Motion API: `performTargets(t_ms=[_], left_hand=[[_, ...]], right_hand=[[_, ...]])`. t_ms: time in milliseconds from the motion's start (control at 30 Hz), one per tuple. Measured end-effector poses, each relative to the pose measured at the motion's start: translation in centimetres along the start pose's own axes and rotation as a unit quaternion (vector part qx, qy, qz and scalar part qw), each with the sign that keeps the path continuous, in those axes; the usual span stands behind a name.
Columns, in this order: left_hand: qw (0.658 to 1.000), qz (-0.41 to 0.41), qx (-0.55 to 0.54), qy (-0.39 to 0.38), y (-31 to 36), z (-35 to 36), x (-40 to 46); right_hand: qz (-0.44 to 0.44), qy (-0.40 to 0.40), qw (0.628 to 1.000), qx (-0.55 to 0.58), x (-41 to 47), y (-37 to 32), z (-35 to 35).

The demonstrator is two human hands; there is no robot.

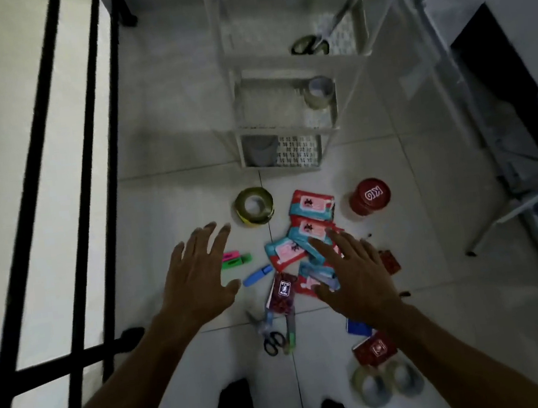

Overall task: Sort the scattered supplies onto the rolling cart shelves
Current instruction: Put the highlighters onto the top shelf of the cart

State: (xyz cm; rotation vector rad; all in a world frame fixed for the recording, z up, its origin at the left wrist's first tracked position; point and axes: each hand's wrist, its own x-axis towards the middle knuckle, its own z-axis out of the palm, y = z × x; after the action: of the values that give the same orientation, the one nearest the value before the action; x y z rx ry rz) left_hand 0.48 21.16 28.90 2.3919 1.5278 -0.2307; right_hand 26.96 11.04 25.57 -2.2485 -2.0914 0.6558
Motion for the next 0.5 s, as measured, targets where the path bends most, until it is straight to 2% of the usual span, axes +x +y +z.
performTargets(t_ms=[233, 400, 500], left_hand=[[0.998, -0.013, 0.002, -0.059, -3.8, 14.1, 4.8], [0.997, -0.010, 0.015, -0.071, -7.5, 24.6, 10.0], [0.997, 0.003, 0.035, -0.068, -10.1, 30.4, 12.8]], right_hand=[[0.025, -0.013, 1.000, 0.014, 5.2, 4.1, 12.3], [0.041, -0.007, 0.999, -0.001, 8.9, 8.6, 22.5], [0.019, -0.017, 0.999, -0.029, 10.6, 11.6, 28.0]])
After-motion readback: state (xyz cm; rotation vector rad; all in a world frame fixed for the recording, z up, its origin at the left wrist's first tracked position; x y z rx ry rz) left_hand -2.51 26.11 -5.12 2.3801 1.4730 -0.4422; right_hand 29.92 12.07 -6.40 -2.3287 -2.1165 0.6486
